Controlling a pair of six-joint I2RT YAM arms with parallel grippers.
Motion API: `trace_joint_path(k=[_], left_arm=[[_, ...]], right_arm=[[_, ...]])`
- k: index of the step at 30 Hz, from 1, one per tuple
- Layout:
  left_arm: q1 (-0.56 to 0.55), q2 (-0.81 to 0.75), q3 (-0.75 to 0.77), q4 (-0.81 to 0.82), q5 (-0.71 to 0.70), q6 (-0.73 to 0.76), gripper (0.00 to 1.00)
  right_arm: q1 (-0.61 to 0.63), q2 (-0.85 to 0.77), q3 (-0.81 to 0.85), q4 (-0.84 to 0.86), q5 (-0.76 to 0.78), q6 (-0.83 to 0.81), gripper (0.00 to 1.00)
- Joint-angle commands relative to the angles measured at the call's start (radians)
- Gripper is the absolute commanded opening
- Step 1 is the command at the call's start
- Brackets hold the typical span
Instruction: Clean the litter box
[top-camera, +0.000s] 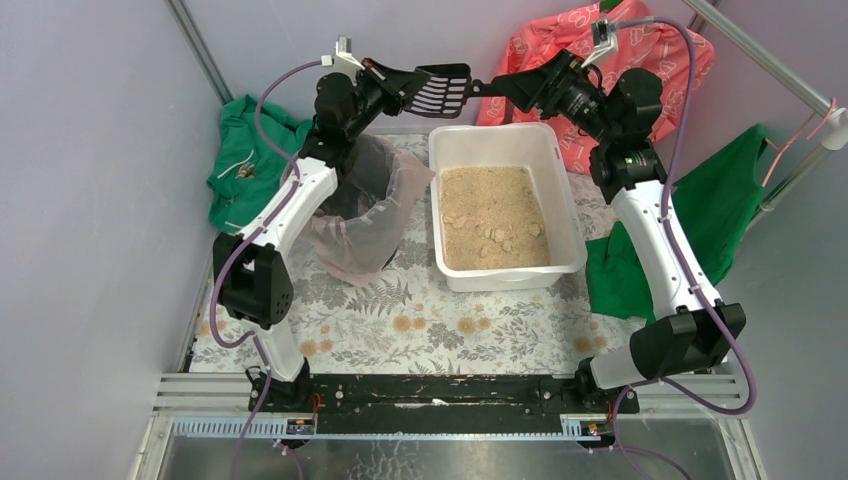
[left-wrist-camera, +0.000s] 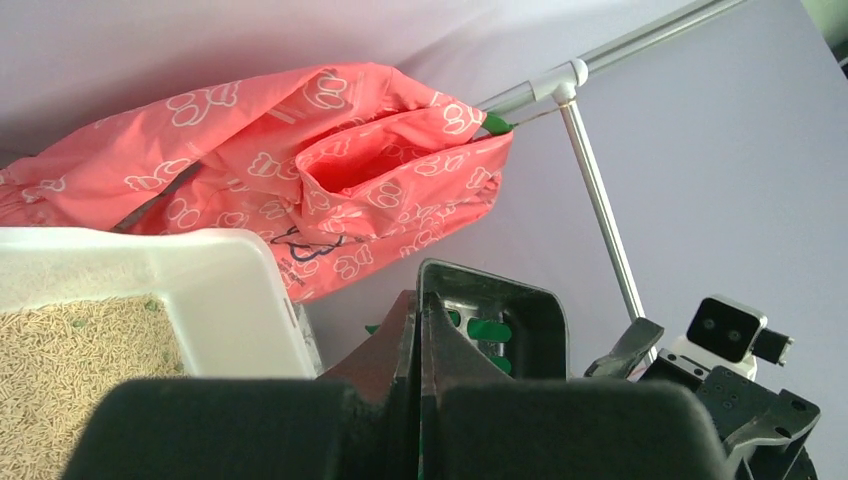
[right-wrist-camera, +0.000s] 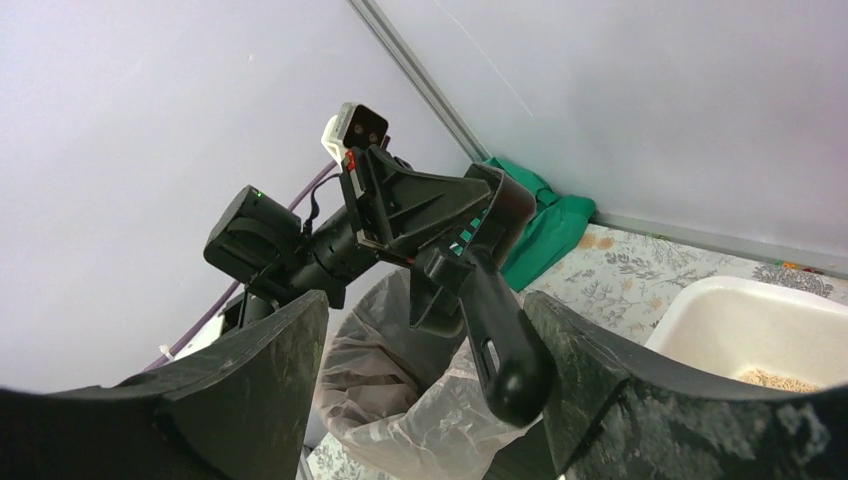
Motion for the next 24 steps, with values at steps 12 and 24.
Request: trace_joint_path(k=[12, 24], left_arm=[[-0.004, 0.001, 0.033, 0.219, -0.153, -0.122, 0.00], [-0.001, -0.019, -0.053, 0.200, -0.170, -0.097, 0.00]], right_arm=[[0.001, 0.067, 0.054, 0.163, 0.041, 0.001, 0.68], [0.001, 0.126, 0.107, 0.201, 0.010, 0.022, 0.68]])
